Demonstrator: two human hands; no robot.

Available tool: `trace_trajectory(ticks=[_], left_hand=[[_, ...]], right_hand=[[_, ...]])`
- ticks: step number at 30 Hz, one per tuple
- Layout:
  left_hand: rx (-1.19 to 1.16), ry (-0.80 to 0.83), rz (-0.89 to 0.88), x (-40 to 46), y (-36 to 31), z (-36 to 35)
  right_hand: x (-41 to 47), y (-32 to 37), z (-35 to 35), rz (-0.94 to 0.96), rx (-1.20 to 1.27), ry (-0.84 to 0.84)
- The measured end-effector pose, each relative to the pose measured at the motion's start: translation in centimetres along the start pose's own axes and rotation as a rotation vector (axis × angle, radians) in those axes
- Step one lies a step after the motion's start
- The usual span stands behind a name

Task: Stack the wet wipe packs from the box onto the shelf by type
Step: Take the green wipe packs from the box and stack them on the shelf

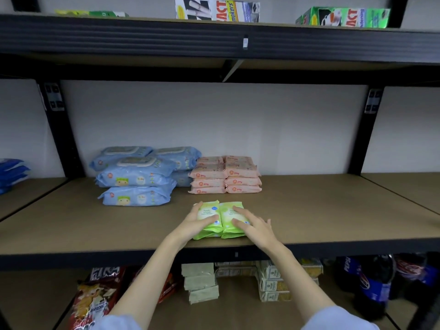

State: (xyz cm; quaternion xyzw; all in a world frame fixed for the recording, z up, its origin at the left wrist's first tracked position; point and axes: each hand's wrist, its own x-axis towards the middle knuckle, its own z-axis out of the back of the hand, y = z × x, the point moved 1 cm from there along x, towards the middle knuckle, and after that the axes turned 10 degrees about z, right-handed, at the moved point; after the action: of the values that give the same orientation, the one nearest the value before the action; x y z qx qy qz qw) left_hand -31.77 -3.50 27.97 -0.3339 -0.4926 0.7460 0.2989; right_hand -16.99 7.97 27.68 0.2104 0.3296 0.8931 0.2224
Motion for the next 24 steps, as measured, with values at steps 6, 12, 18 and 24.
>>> trace_trajectory(ticks=[6, 12, 18, 24], left_hand=[[-0.134, 0.073, 0.001, -0.47, -0.03, 0.45], [-0.034, 0.071, -0.005, -0.28, -0.27, 0.03], [0.01, 0.059, -0.016, -0.21, -0.59, -0.22], [-0.123, 0.007, -0.065, -0.42, -0.18, -0.05]], right_hand=[[0.27, 0.35, -0.34, -0.043, 0.025, 0.047], [0.49, 0.29, -0.29, -0.072, 0.068, 0.043], [0.34, 0.34, -0.19, -0.064, 0.111, 0.019], [0.44, 0.2, -0.13, -0.094, 0.142, -0.025]])
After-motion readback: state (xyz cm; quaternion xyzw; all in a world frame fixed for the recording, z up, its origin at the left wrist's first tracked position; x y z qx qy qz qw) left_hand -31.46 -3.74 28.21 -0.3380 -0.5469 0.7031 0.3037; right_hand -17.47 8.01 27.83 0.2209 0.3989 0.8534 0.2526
